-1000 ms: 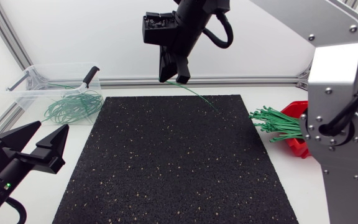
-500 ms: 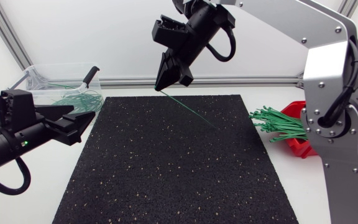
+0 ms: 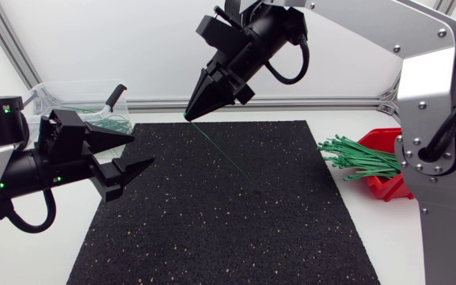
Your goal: Take a green cable tie from the red box, thread the tail through the head to close it, then place it in the transparent bin on the left.
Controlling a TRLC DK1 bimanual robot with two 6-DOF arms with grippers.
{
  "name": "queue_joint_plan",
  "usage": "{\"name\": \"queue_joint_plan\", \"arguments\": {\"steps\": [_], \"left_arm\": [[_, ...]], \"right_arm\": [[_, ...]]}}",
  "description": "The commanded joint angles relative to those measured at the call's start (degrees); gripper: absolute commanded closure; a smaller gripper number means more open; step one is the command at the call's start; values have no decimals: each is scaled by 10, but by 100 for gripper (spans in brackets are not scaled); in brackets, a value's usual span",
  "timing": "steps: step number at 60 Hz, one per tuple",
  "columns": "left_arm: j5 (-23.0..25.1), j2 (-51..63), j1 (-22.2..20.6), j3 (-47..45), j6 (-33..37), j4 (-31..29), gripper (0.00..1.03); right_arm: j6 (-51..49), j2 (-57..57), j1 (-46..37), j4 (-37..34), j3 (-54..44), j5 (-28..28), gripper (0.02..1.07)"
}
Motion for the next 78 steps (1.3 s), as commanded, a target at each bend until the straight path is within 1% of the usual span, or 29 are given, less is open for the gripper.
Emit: {"name": "queue_joint_plan", "arguments": {"steps": [1,2,5,6,8,14,20,23,24,26,28,34,40,44,57,62,71,78], "left_arm": [[34,39,12,32,12,-6,18],[36,42,12,33,13,-6,18],[60,62,14,43,15,-8,18],[79,72,16,48,22,-12,17],[96,80,19,53,28,-13,17],[122,102,19,68,43,-13,17],[166,127,20,94,59,-13,17],[179,137,21,103,59,-13,17],[197,146,23,110,63,-12,17],[209,153,23,115,67,-12,17],[231,164,24,120,69,-10,17],[282,179,24,118,70,6,17],[306,180,21,110,73,19,17],[332,179,18,103,73,31,17],[386,173,17,85,73,45,18],[399,164,17,70,73,56,18],[405,167,16,48,72,80,18],[408,170,8,39,71,91,18]], "right_arm": [[-31,-7,8,-28,9,-16,99],[-34,-7,8,-30,9,-21,99],[-42,-7,8,-40,7,-31,99],[-47,-7,8,-43,8,-35,99],[-50,-7,7,-46,7,-38,99],[-62,-4,3,-59,11,-53,99],[-77,0,1,-76,12,-73,99],[-83,3,2,-82,11,-82,99],[-85,4,1,-84,11,-86,99],[-92,7,1,-91,12,-95,99],[-97,8,2,-96,12,-102,99],[-116,11,3,-114,7,-122,99],[-132,17,-1,-121,1,-137,99],[-146,26,-2,-132,-1,-148,99],[-189,21,7,-154,-37,-177,99],[-206,8,11,-154,-65,-183,99],[-245,-21,26,-154,-136,-194,99],[-258,-34,34,-154,-164,-201,99]]}}
